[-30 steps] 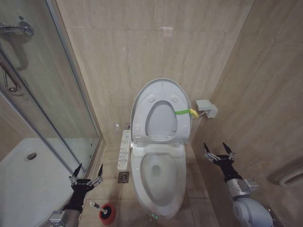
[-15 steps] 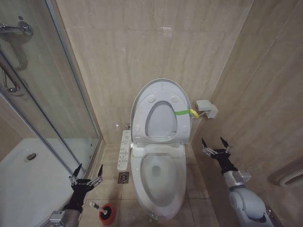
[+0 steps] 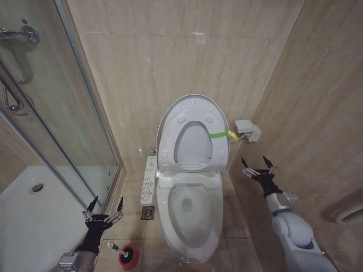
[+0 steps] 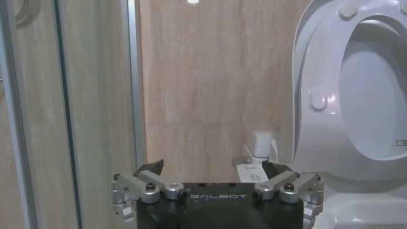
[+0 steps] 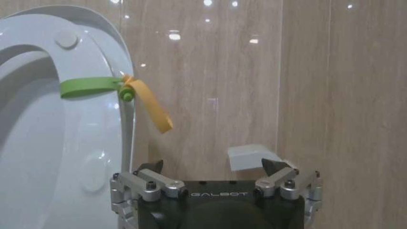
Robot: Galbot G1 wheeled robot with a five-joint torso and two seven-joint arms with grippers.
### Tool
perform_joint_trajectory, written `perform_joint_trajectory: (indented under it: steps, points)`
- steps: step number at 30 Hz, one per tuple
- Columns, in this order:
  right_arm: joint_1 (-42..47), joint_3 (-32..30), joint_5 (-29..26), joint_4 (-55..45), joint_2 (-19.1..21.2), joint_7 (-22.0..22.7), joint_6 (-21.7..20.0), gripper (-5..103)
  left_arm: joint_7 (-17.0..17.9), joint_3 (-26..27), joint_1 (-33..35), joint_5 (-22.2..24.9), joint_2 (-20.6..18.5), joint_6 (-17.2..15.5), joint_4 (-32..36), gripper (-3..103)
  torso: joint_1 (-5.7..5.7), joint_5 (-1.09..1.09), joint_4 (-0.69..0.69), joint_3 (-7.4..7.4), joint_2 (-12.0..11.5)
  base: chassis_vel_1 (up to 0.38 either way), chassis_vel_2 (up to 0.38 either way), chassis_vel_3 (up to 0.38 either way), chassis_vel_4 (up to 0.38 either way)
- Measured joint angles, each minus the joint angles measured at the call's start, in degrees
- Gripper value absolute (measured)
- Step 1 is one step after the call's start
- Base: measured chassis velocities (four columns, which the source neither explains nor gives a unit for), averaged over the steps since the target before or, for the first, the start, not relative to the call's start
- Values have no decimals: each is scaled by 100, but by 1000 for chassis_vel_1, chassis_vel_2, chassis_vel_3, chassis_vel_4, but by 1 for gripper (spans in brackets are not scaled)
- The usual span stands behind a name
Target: Open the toilet lid, clean the toilet bowl with a toilet brush, close the toilet lid, and flush.
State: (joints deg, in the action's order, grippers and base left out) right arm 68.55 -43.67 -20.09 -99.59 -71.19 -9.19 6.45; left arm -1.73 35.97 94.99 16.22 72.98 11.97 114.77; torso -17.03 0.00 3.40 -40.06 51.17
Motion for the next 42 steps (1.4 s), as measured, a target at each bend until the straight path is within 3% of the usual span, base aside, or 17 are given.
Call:
perform_joint_trajectory:
  steps: [17,42]
  points:
    - [-1181,489,-349,904,455,107,-83,100,1,1,0,0,0,0,0,100,0,0,0,0,0,0,0,0,0]
    - [-2733,900,-429,2004,577,151,-65,100,0,0,0,0,0,0,0,100,0,0,1,0,0,0,0,0,0]
